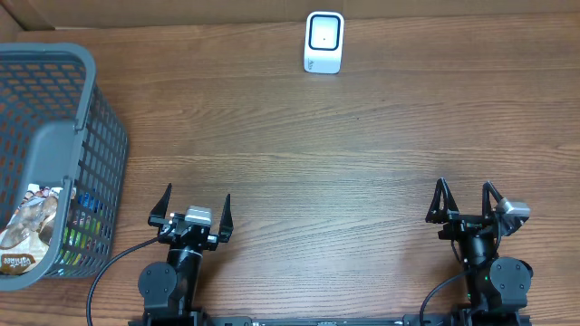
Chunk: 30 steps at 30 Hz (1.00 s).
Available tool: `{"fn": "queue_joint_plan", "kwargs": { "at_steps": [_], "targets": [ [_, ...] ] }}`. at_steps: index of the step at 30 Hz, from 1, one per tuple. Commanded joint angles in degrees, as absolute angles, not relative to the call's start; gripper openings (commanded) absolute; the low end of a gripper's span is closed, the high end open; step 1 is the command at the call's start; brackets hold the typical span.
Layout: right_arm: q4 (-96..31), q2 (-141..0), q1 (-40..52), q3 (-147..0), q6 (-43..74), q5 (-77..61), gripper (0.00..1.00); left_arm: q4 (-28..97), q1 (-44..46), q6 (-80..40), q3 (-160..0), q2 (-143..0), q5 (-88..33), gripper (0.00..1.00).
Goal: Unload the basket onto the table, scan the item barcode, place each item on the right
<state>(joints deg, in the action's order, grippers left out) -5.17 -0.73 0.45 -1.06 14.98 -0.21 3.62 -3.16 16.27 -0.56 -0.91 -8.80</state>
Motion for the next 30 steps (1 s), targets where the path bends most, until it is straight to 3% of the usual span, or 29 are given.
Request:
{"fn": "queue_joint_plan", "kwargs": {
  "at_steps": [1,30],
  "targets": [
    [-4.82,-0.16,0.36,-0.45,15.00,-0.56,1.00,3.62,-3.75,15.20,-0.27,-0.25,-8.84,1.00],
    [-4.82,-0.16,0.36,-0.45,15.03,-0.58,1.00,3.57,-3.73,15.20,-0.27,-0.25,-9.21,1.00]
  ]
}}
